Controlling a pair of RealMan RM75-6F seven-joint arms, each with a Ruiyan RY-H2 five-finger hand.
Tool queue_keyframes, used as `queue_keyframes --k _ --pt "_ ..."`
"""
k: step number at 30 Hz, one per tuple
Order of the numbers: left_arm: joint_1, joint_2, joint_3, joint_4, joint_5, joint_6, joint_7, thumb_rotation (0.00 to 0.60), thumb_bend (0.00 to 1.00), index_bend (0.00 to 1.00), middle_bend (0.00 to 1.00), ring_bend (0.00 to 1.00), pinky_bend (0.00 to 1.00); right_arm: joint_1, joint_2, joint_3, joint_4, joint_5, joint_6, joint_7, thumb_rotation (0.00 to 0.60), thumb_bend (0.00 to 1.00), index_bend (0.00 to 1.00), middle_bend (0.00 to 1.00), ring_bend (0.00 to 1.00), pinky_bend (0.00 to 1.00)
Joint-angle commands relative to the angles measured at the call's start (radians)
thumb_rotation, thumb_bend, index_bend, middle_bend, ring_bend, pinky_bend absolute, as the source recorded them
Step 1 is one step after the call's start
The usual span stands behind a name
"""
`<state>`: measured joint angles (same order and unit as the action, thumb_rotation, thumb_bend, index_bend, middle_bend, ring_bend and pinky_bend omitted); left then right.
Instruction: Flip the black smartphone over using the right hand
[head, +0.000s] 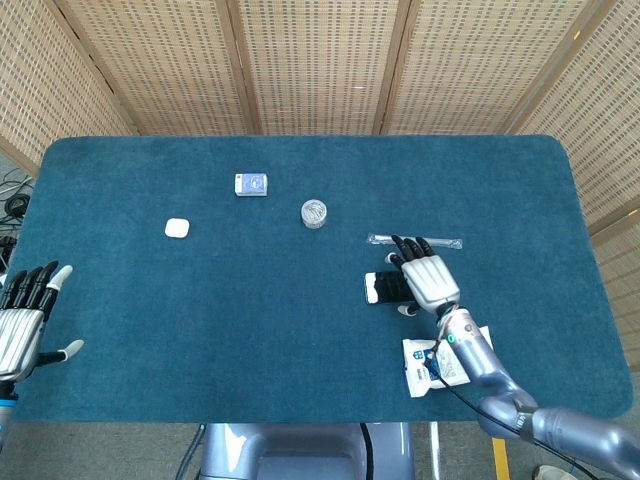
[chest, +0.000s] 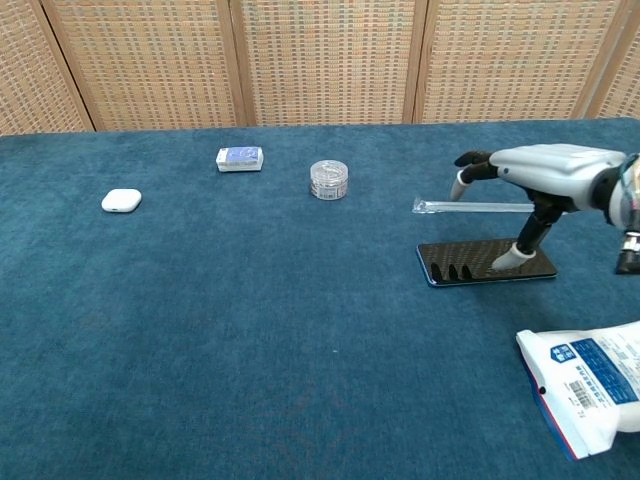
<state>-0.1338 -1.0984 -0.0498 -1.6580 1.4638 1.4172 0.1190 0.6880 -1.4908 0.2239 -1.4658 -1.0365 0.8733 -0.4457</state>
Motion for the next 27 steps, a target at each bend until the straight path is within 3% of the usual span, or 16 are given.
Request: queue_keyframes --k 1,9,20,23,27 --pt "-0.001 0.001 0.0 0.002 -0.005 -0.003 -0.003 0.6 0.0 0.0 0.0 0.0 0.0 0.047 -0.065 -0.006 0.063 0.065 -0.018 -0.072 0.6 0.05 0.23 0.0 0.0 0.0" --pt "-0.003 0.003 -0.002 -0.004 -0.014 -0.008 0.0 0.6 0.0 0.0 0.0 0.0 0.0 0.099 -0.14 -0.016 0.141 0.159 -0.024 -0.152 0.6 0.05 0.25 0.0 0.0 0.0" --pt "-0.01 0.007 -0.005 -0.009 -0.024 -0.017 -0.006 0.6 0.0 0.0 0.0 0.0 0.0 0.132 -0.153 -0.029 0.167 0.254 -0.034 -0.199 0.6 0.06 0.26 0.0 0.0 0.0" --pt "-0.01 0.009 -0.006 -0.01 -0.026 -0.018 -0.008 0.6 0.0 0.0 0.0 0.0 0.0 0.138 -0.158 -0.032 0.177 0.27 -0.04 -0.207 0.6 0.09 0.26 0.0 0.0 0.0" --pt "-0.012 0.009 -0.007 -0.01 -0.029 -0.022 -0.008 0.6 0.0 0.0 0.0 0.0 0.0 0.15 -0.167 -0.036 0.194 0.295 -0.048 -0.216 0.6 0.21 0.32 0.0 0.0 0.0"
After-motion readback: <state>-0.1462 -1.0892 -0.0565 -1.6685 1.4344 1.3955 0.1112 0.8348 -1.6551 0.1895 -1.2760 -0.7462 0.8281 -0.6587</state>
